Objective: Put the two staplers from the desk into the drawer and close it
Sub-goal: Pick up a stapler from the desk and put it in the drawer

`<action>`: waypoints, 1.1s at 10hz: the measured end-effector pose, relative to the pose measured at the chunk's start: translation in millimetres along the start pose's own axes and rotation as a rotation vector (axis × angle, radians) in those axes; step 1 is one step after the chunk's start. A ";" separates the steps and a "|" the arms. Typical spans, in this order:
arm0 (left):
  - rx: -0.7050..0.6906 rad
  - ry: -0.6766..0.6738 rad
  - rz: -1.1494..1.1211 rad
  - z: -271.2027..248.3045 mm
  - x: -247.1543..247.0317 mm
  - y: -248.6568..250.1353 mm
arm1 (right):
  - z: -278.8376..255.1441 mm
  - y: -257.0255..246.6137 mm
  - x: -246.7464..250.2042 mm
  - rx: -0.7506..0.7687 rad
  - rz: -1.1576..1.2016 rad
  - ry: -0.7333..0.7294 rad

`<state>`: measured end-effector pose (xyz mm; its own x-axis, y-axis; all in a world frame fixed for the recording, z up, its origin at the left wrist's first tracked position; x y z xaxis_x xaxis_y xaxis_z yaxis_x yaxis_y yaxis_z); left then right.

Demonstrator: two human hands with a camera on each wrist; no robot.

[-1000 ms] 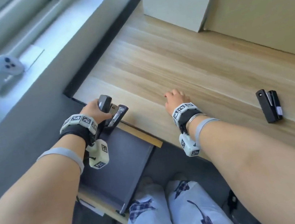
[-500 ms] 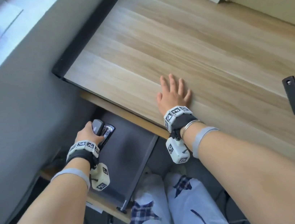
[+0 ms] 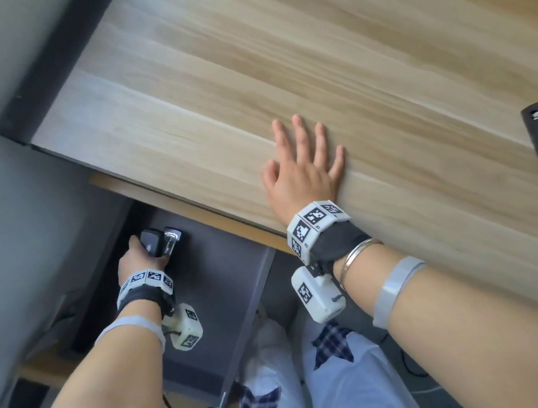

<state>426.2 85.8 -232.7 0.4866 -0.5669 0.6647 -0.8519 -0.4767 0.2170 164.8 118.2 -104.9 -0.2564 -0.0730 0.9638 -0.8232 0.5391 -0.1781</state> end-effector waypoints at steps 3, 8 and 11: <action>-0.006 0.021 0.039 16.1 -19.9 -6.1 | -1.6 -1.2 -0.3 -0.010 -0.014 0.067; 0.004 -0.121 0.285 -22.5 26.9 21.8 | -3.4 -1.7 12.7 -0.020 0.021 -0.100; -0.170 -0.266 0.509 -111.1 82.7 92.8 | -1.6 23.4 47.4 0.174 -0.026 -0.368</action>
<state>365.9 69.3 -78.2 0.0227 -0.8548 0.5185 -0.9990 0.0005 0.0445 134.2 128.7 -63.1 -0.3726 -0.3970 0.8388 -0.8971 0.3853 -0.2161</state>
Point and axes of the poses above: each hand's wrist, its own z-axis towards the middle knuckle, its own x-axis out of the back of the hand, y = z × x, the point moved 2 cm from there along z, towards the middle knuckle, and after that the axes turned 8 degrees about -y, right-handed, at the moved point
